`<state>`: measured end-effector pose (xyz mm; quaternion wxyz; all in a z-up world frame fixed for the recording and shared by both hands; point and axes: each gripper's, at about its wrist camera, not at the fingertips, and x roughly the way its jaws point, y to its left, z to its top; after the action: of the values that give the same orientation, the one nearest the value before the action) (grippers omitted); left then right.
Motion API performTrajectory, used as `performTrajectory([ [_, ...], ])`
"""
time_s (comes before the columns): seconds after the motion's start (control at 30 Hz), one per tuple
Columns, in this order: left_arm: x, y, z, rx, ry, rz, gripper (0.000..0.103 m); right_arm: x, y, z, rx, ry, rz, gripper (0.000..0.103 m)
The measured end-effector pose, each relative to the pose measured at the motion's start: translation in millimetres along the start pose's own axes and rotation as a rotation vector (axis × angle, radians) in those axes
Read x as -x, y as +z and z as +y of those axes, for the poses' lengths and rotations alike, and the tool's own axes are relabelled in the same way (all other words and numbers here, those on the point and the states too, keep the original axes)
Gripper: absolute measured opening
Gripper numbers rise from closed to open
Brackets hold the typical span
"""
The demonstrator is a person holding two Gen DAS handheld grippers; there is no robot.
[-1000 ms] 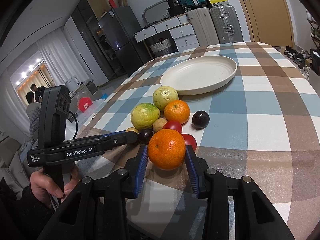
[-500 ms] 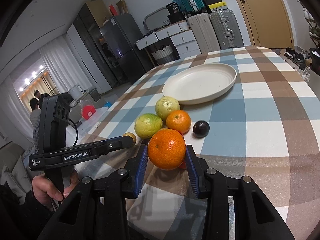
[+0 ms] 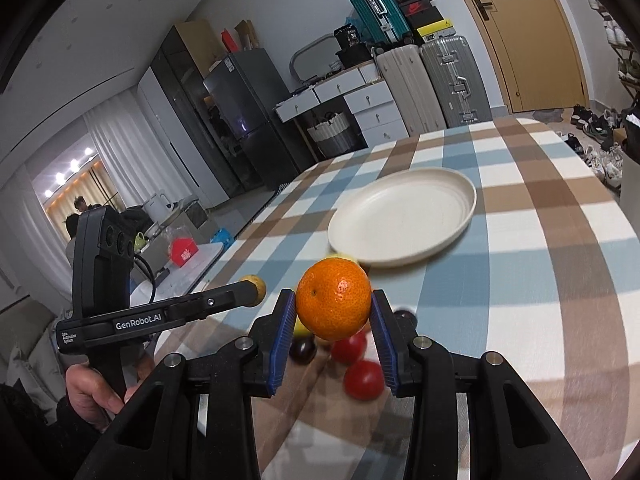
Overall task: Organize fruits
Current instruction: 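Carry both fruits over the cream plate and open both tools to release them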
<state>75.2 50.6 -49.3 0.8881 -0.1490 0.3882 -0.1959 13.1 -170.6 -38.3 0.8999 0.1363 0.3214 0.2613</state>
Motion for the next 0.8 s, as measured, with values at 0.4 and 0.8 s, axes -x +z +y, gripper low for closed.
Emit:
performTrajectory([
  [0.4,-34.6,92.2,-36.9,-0.123,0.025,-0.008,0.026,-30.4,76.9,-16.9,0.079,-0.071,-0.002,0.038],
  [0.8,-121.0,166.4,-45.6,-0.180,0.095,0.037,0.026,-94.6,134.4,-42.0,0.145,-0.105,0.068,0.038],
])
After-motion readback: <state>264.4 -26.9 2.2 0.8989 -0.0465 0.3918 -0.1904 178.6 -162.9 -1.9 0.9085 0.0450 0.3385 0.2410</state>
